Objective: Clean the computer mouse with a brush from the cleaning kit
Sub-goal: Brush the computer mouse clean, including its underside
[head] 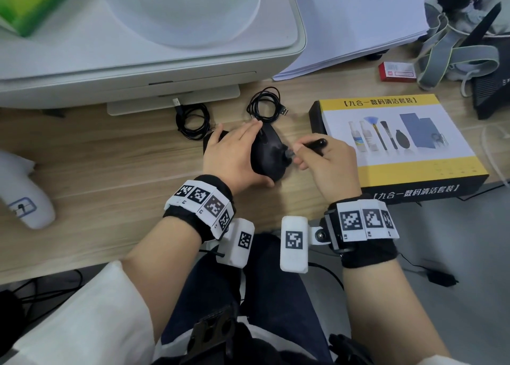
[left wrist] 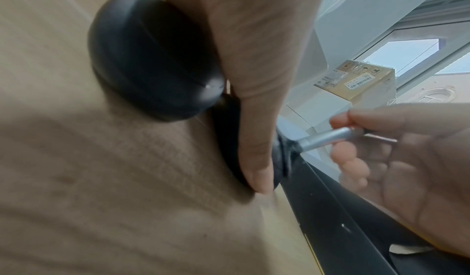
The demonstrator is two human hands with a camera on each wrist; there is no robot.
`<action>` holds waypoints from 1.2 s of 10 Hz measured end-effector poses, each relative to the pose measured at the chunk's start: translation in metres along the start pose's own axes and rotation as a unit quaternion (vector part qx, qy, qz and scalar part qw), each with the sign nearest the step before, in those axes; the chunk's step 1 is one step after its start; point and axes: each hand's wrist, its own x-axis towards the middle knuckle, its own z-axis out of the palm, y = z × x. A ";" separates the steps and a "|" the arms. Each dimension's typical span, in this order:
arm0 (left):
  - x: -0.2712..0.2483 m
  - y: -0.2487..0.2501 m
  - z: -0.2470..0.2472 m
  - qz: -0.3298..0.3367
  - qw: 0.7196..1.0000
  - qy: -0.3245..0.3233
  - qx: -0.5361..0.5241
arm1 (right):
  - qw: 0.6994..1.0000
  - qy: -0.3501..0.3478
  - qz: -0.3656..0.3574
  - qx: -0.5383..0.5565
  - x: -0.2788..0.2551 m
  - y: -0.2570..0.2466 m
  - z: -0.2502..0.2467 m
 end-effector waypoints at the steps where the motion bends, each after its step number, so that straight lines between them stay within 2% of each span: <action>1: 0.000 0.000 0.000 0.001 1.000 0.001 0.001 | 0.999 -0.030 0.012 -0.006 -0.002 -0.001 0.001; 2: 0.000 0.001 0.000 -0.002 1.000 -0.003 0.001 | 1.000 0.019 -0.005 0.024 -0.004 -0.003 0.005; 4: 0.000 0.000 0.001 -0.003 1.000 0.002 0.002 | 1.000 -0.005 0.009 0.016 -0.001 -0.005 0.005; 5: 0.000 0.000 0.001 -0.002 1.000 0.002 0.002 | 0.999 0.005 -0.010 0.041 -0.002 -0.005 0.006; 6: 0.000 -0.001 0.003 0.002 1.000 0.013 0.002 | 0.999 -0.015 0.010 0.031 -0.001 -0.003 0.009; 7: 0.000 -0.001 0.003 0.004 1.000 0.013 0.002 | 1.000 -0.010 0.016 0.013 0.000 -0.001 0.010; 8: 0.000 -0.001 0.002 -0.001 1.000 0.006 -0.002 | 0.999 0.022 -0.006 0.045 -0.002 -0.002 0.010; 9: 0.000 -0.001 0.002 -0.001 1.000 0.005 0.000 | 1.000 -0.005 0.015 0.024 -0.001 -0.003 0.011; 10: 0.000 -0.001 0.002 -0.004 1.000 0.003 0.000 | 0.999 0.020 -0.001 0.028 -0.001 -0.003 0.011; 12: 0.000 0.000 0.002 -0.005 1.000 0.002 -0.003 | 1.000 0.000 0.015 0.017 -0.001 -0.002 0.009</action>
